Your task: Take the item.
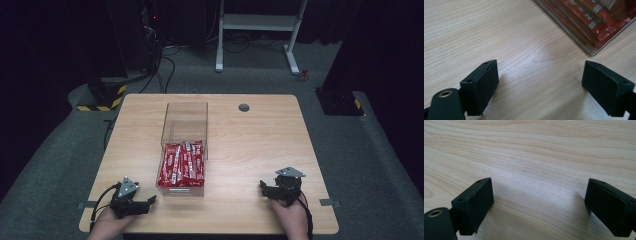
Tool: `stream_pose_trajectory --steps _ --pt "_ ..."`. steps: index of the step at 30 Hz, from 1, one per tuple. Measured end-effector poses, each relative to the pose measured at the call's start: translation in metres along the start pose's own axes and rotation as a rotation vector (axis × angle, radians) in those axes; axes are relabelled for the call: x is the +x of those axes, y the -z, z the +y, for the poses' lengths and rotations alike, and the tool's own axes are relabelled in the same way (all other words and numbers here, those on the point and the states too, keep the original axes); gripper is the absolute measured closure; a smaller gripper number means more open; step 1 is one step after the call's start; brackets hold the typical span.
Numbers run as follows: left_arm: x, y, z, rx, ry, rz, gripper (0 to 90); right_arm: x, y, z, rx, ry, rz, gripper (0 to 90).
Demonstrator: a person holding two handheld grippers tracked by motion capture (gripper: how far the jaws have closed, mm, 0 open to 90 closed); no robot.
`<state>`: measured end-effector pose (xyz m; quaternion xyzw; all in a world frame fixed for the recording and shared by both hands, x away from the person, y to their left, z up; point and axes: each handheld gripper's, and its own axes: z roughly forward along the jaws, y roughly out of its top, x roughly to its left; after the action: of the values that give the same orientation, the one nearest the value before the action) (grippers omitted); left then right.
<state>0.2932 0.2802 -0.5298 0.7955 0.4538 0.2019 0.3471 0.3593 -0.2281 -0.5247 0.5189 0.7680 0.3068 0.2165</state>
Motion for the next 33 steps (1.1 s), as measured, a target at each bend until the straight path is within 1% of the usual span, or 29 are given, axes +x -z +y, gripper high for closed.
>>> stream_pose_trajectory --steps 22,33 --pt "-0.0002 -0.0001 -0.0001 -0.001 0.004 -0.003 14.3 -0.0006 0.0 -0.0001 0.0 0.003 0.008 8.7" --pt "-0.0002 0.0 -0.0001 -0.001 0.004 -0.003 14.3 -0.0007 0.0002 0.0001 -0.003 0.012 0.012 10.1"
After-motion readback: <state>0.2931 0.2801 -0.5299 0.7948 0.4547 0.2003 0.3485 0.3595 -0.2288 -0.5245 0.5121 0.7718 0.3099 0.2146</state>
